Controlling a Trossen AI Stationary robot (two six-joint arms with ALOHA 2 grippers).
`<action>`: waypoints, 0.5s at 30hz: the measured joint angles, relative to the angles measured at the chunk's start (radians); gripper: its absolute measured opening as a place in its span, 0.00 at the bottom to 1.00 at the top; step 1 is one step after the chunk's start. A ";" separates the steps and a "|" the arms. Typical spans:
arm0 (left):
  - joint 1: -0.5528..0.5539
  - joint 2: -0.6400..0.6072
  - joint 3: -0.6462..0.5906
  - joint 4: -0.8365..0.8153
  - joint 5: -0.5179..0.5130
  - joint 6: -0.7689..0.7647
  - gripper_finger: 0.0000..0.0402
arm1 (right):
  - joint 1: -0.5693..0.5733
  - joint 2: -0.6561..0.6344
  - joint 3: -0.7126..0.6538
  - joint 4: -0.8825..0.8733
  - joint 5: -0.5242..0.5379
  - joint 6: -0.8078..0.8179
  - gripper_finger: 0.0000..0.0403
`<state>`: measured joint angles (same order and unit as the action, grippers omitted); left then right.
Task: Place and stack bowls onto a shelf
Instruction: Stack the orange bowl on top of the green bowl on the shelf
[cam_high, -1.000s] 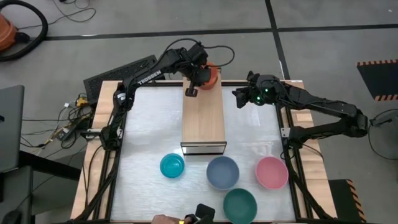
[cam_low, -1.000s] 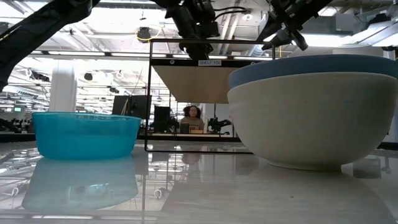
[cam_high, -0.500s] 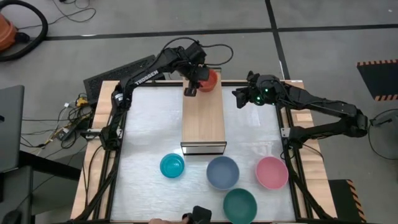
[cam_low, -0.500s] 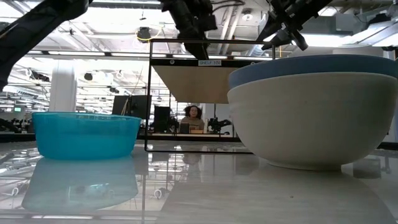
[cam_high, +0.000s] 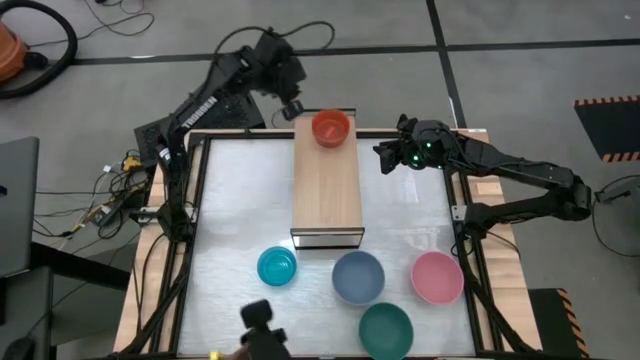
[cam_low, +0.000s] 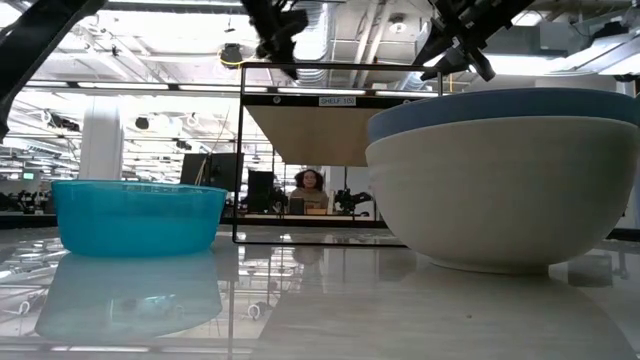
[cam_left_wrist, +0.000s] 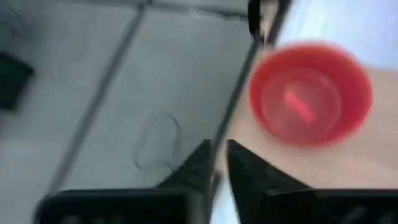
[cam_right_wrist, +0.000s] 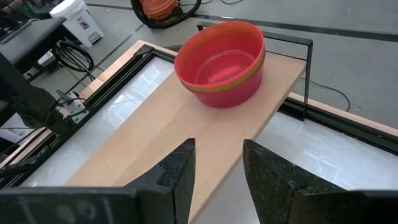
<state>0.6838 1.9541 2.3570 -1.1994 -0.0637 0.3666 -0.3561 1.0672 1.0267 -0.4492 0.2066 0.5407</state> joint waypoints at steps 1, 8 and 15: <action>0.021 0.000 -0.006 -0.027 0.031 -0.013 0.03 | 0.000 0.000 0.000 0.000 0.000 0.000 0.40; 0.062 0.002 -0.173 -0.036 0.172 -0.065 0.00 | 0.000 0.000 0.000 0.000 0.000 0.000 0.40; 0.040 0.003 -0.361 0.122 0.164 -0.098 0.00 | 0.000 0.000 0.000 -0.002 0.000 -0.022 0.40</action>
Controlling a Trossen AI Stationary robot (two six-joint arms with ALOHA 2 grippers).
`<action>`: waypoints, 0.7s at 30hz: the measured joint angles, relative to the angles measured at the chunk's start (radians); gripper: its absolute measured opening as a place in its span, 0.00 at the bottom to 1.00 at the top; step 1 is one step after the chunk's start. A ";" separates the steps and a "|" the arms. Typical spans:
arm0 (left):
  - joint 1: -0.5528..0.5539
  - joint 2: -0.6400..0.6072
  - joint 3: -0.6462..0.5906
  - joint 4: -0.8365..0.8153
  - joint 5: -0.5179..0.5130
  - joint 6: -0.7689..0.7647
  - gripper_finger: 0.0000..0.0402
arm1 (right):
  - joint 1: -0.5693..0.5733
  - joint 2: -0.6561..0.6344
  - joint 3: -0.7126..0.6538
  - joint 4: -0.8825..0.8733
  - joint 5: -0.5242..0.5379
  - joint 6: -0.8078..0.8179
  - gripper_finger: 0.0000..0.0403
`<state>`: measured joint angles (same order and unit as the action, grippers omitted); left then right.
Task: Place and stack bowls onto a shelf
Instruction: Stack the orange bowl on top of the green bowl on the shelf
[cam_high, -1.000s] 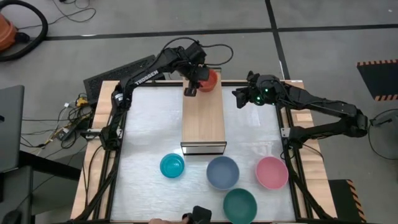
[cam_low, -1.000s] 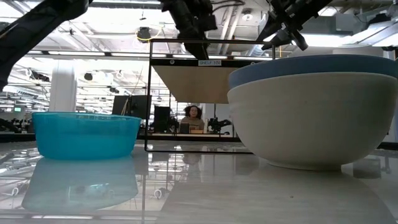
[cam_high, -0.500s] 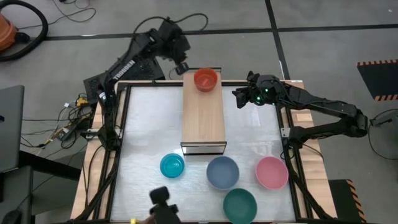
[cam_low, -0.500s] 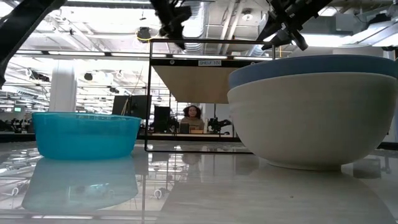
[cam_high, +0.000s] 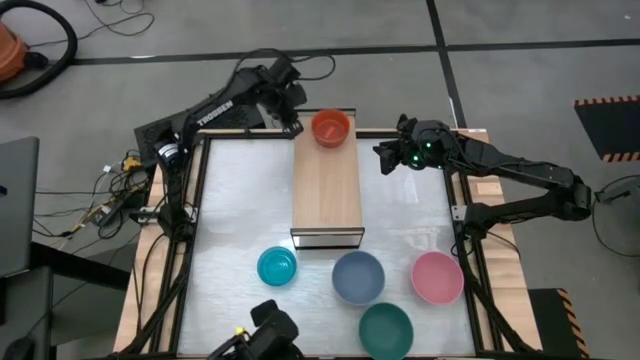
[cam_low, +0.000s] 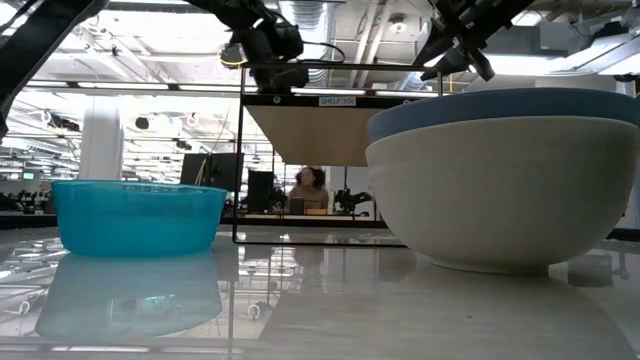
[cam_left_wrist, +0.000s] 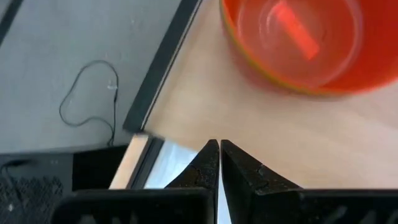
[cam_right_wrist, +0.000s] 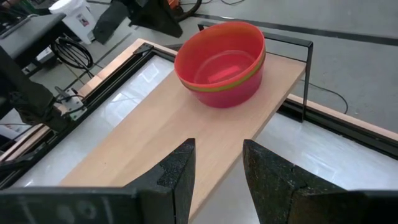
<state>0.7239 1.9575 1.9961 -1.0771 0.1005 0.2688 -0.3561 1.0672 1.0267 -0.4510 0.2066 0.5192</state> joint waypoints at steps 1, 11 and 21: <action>-0.003 0.000 -0.006 0.021 0.005 -0.009 0.00 | 0.000 0.000 0.000 0.000 0.000 -0.001 0.40; -0.027 -0.002 -0.067 0.048 0.125 -0.056 0.00 | -0.031 0.000 0.000 -0.001 0.000 -0.016 0.40; -0.043 0.018 -0.070 0.123 0.153 -0.044 0.00 | -0.064 0.000 0.000 -0.001 0.000 -0.021 0.40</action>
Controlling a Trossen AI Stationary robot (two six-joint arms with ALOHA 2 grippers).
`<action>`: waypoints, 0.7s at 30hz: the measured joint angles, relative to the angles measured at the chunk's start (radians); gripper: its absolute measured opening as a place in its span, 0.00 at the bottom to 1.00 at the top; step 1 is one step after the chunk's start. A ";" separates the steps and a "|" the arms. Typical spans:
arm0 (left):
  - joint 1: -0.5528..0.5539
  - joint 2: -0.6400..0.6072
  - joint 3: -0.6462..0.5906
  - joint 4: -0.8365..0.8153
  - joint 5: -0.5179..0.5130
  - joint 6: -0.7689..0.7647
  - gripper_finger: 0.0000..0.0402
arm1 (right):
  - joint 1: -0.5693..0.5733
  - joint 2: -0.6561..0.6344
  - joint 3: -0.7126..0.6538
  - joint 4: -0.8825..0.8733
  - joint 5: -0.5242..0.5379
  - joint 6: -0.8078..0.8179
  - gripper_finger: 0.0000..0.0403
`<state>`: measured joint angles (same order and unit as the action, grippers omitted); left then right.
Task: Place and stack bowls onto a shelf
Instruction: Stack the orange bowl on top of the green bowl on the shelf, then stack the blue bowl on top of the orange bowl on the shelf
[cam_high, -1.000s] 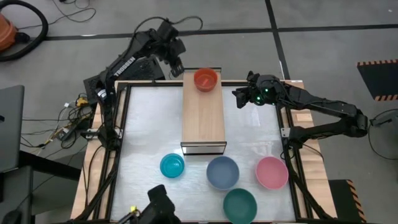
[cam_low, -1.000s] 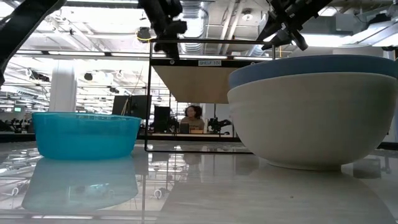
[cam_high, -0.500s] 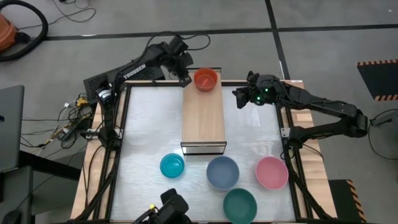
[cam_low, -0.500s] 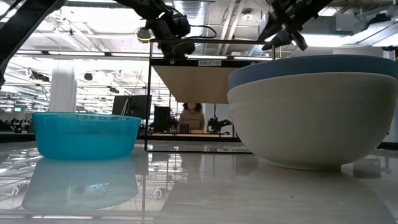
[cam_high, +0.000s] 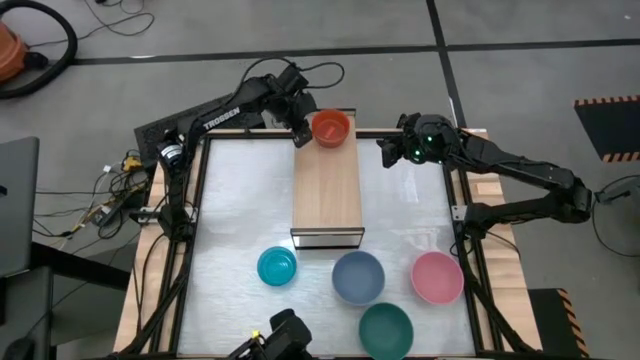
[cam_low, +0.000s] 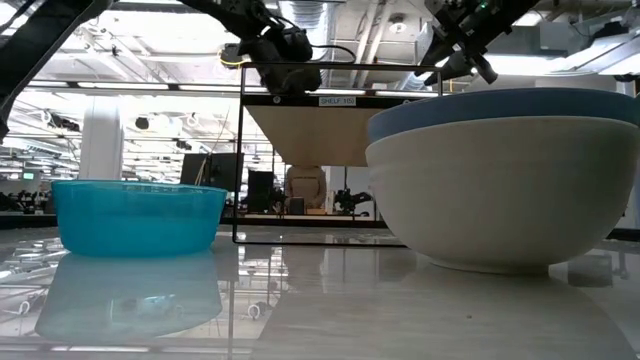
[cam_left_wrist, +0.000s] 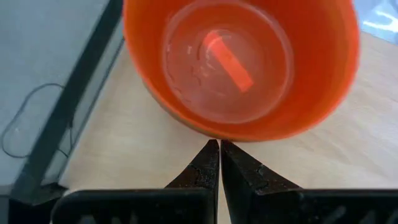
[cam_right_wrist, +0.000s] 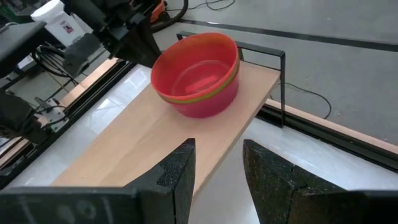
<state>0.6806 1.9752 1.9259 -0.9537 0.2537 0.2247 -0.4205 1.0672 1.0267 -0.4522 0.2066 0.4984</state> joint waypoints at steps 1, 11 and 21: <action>0.000 0.002 0.000 0.004 -0.003 -0.002 0.00 | -0.001 0.000 0.000 0.000 0.000 0.000 0.40; -0.001 0.008 0.000 0.100 -0.004 -0.010 0.00 | -0.001 -0.002 0.000 0.000 0.000 -0.002 0.40; 0.019 -0.003 0.095 -0.094 -0.068 0.007 0.00 | -0.001 -0.002 0.000 0.000 0.000 -0.002 0.40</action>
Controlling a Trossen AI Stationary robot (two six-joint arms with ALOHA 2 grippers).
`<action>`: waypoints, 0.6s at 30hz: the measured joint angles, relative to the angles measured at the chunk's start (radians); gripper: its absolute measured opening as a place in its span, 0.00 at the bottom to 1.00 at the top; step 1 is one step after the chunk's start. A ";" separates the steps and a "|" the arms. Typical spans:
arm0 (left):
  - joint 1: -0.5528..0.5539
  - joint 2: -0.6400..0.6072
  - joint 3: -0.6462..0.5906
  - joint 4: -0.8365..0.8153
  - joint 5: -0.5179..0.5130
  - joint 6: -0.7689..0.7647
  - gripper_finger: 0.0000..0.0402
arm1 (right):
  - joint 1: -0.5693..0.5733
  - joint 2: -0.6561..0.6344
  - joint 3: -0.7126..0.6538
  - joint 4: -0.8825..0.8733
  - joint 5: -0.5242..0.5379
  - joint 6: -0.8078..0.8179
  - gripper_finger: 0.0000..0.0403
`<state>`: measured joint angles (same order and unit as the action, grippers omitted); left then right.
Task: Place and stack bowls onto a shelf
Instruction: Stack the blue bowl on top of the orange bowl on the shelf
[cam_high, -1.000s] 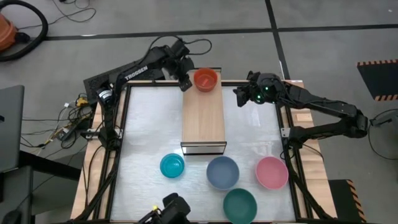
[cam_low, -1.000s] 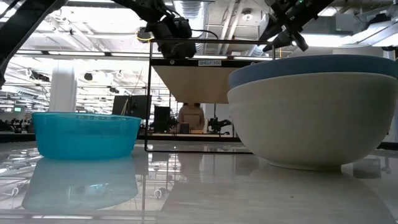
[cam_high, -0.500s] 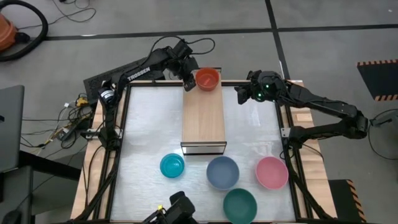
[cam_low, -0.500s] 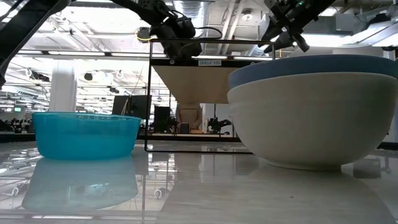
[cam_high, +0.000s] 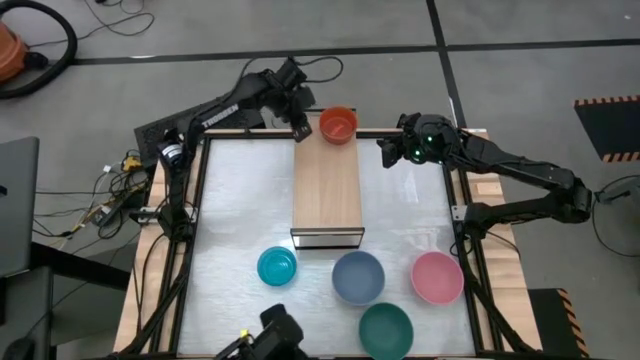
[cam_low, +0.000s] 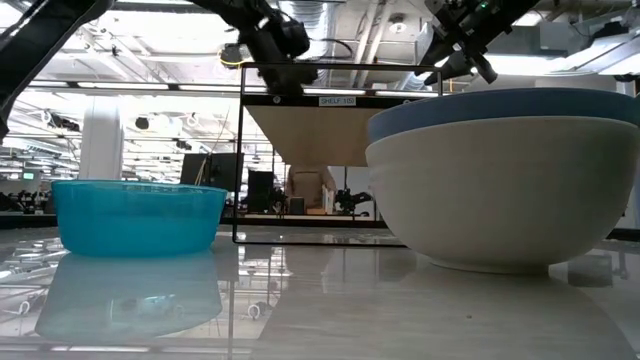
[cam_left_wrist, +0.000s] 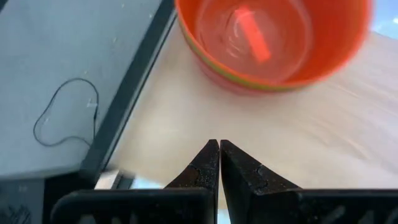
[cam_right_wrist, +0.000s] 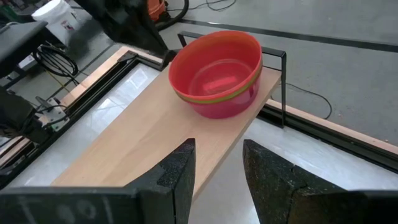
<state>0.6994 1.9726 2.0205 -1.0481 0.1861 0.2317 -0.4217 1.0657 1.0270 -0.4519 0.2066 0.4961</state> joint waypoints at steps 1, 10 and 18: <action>0.004 -0.010 0.030 -0.051 0.011 0.004 0.00 | 0.000 0.000 0.000 0.000 0.000 0.000 0.40; -0.071 -0.141 0.120 -0.448 0.195 0.010 0.00 | -0.028 0.002 0.000 0.017 0.001 -0.034 0.40; -0.284 -0.292 -0.035 -0.513 0.245 -0.088 0.08 | -0.047 0.002 0.000 -0.022 -0.001 -0.061 0.40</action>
<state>0.4150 1.6807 1.9858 -1.5607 0.4310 0.1433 -0.4683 1.0676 1.0271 -0.4742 0.2060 0.4355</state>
